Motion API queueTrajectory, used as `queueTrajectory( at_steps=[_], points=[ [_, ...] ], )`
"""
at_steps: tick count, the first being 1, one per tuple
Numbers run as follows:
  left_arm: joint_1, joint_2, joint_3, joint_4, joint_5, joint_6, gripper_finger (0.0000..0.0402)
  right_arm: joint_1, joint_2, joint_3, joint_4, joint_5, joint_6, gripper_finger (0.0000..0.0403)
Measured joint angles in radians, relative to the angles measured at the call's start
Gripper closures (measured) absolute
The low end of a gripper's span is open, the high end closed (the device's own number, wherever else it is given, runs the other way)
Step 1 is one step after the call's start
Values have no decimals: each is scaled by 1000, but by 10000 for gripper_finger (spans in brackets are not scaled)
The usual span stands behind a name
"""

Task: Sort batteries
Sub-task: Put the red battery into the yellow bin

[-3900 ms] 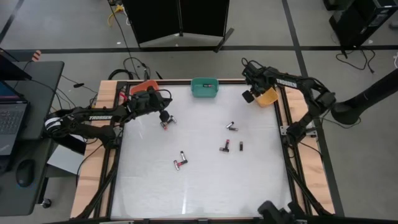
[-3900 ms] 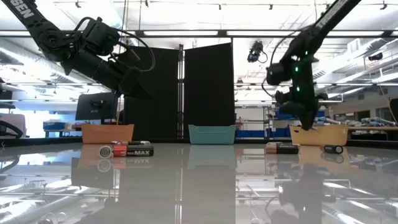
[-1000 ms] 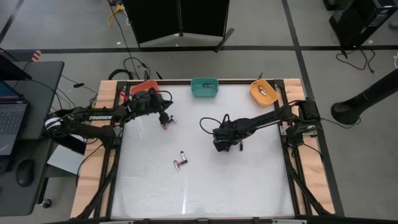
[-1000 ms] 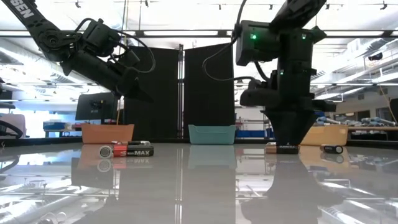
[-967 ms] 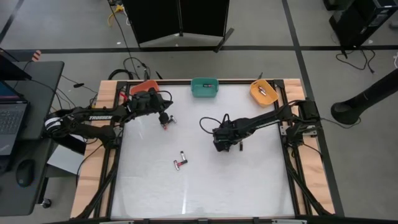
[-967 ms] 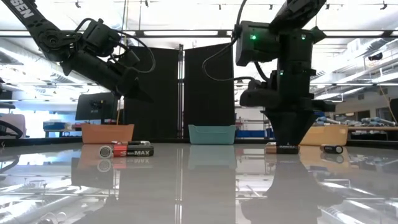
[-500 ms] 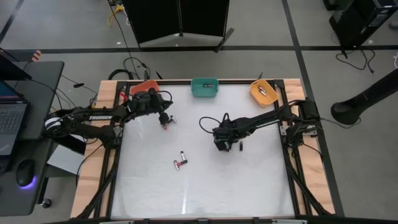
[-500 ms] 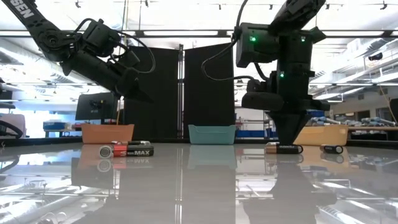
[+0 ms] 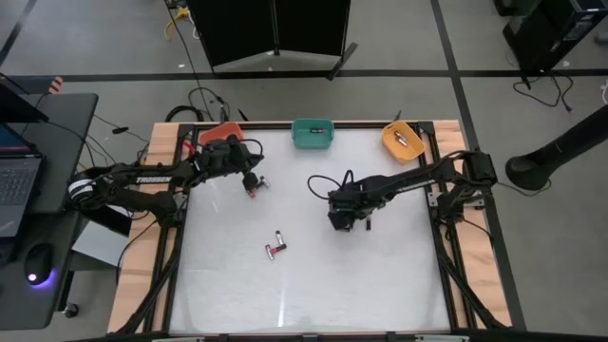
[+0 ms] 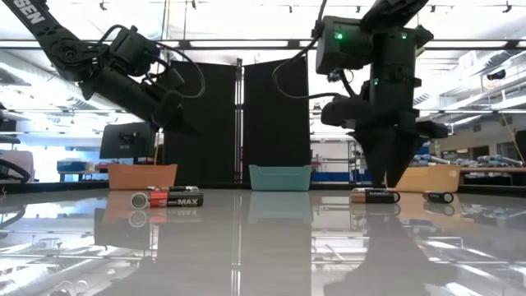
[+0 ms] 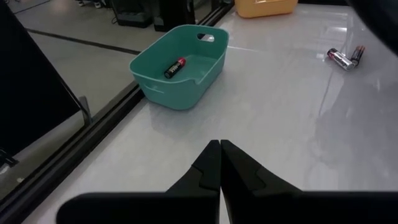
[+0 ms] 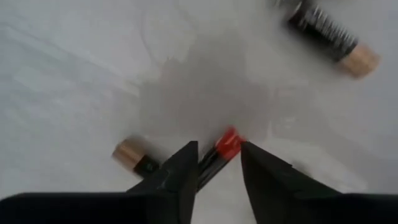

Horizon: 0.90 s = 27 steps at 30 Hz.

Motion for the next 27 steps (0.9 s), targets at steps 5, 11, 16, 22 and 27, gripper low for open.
queueTrajectory(
  at_steps=[5,11,16,22,27],
  points=[
    [0,0,0,-10,0,0,391,22,2,0,-5,-21,50,247],
    [0,0,0,-10,0,0,391,29,2,-12,2,10,73,256],
    [0,0,0,-10,0,0,391,29,2,-65,40,10,92,278],
    [0,0,0,-5,0,0,391,22,2,-82,57,31,62,313],
    [0,0,0,-6,0,0,391,14,1,-82,69,69,-22,345]
  ],
)
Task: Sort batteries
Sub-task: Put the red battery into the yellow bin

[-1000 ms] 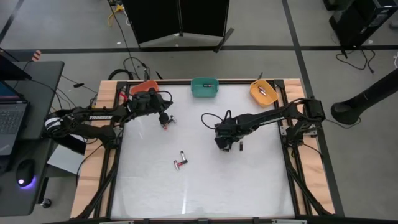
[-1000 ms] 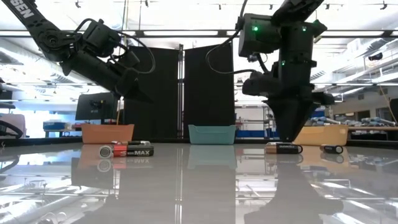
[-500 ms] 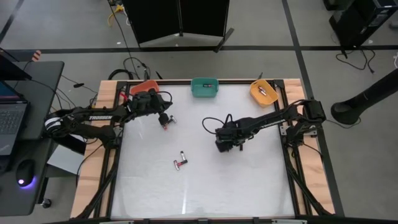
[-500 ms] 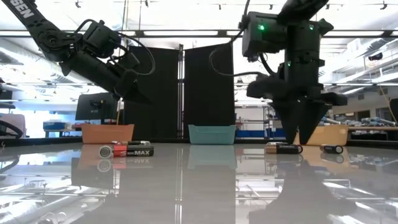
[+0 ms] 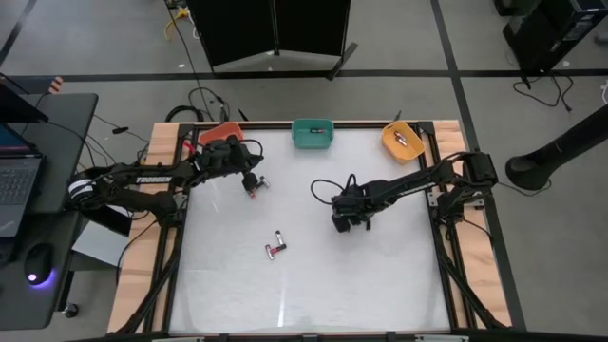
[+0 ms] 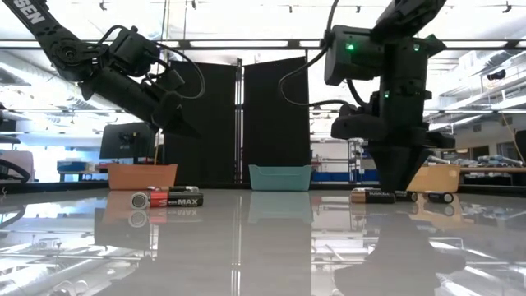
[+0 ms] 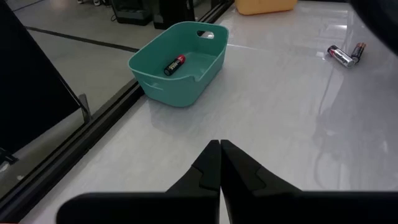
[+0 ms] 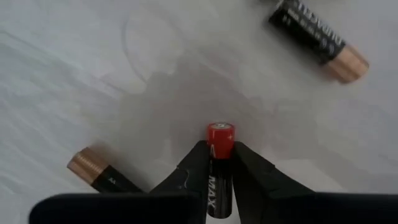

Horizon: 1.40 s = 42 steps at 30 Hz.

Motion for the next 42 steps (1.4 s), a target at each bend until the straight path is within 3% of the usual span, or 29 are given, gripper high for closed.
queueTrajectory(
  at_steps=[7,13,18,27,34,42],
  points=[
    [0,0,0,0,0,0,391,-7,1,21,-19,24,-56,345],
    [0,0,0,1,0,0,391,-35,1,159,-119,68,-215,345],
    [0,0,0,9,0,0,391,-148,1,297,-149,131,-503,345],
    [0,0,0,8,0,0,391,-452,1,406,-28,90,-1049,345],
    [0,0,0,8,0,-5,391,-575,1,417,70,50,-1232,345],
    [0,0,0,9,0,-22,391,-602,1,417,150,10,-1335,345]
  ],
)
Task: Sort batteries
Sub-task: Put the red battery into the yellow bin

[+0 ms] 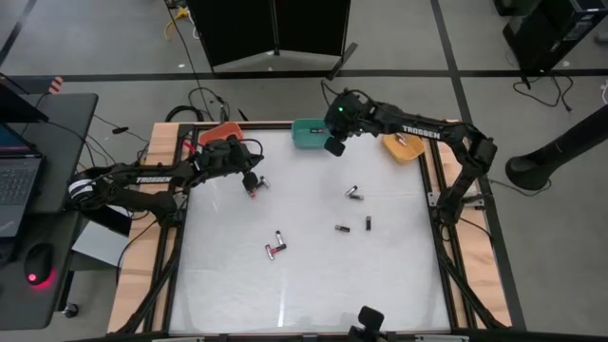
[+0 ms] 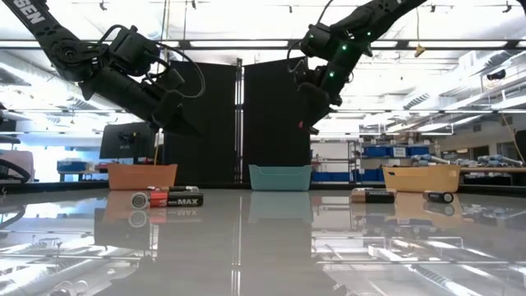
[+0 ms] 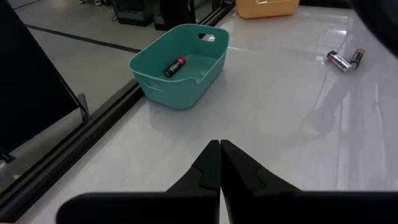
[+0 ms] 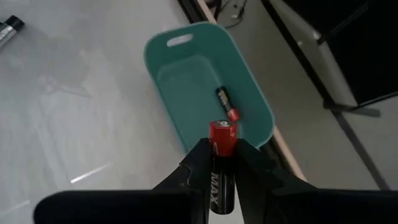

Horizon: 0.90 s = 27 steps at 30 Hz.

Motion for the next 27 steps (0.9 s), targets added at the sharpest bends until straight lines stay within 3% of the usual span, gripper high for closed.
queueTrajectory(
  at_steps=[12,21,27],
  points=[
    [0,0,0,24,0,-4,391,4,22,207,-79,-14,-66,345],
    [0,0,0,26,0,-4,391,25,264,550,-286,-14,-138,345],
    [0,0,0,25,7,-3,391,26,407,625,-397,-22,-206,345]
  ],
)
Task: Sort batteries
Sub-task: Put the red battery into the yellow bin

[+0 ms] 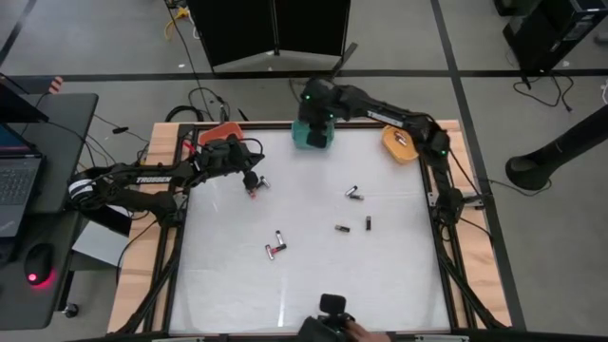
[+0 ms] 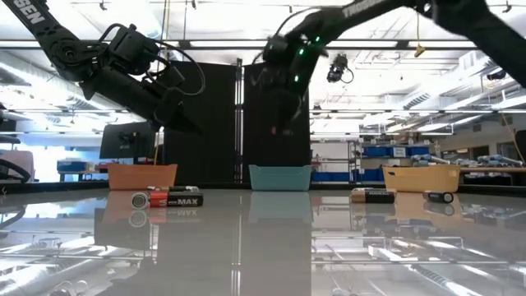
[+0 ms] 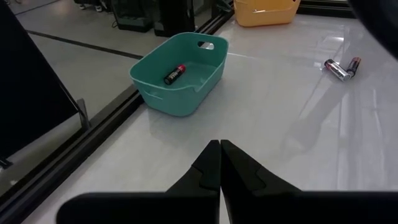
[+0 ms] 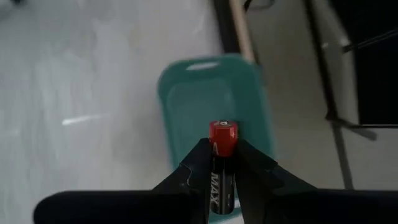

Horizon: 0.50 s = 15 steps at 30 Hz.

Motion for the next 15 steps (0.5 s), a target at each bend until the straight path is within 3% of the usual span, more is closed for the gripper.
queueTrajectory(
  at_steps=[15],
  points=[
    [0,0,0,-4,12,-3,391,-50,197,2,-2,-74,-74,345]
  ],
)
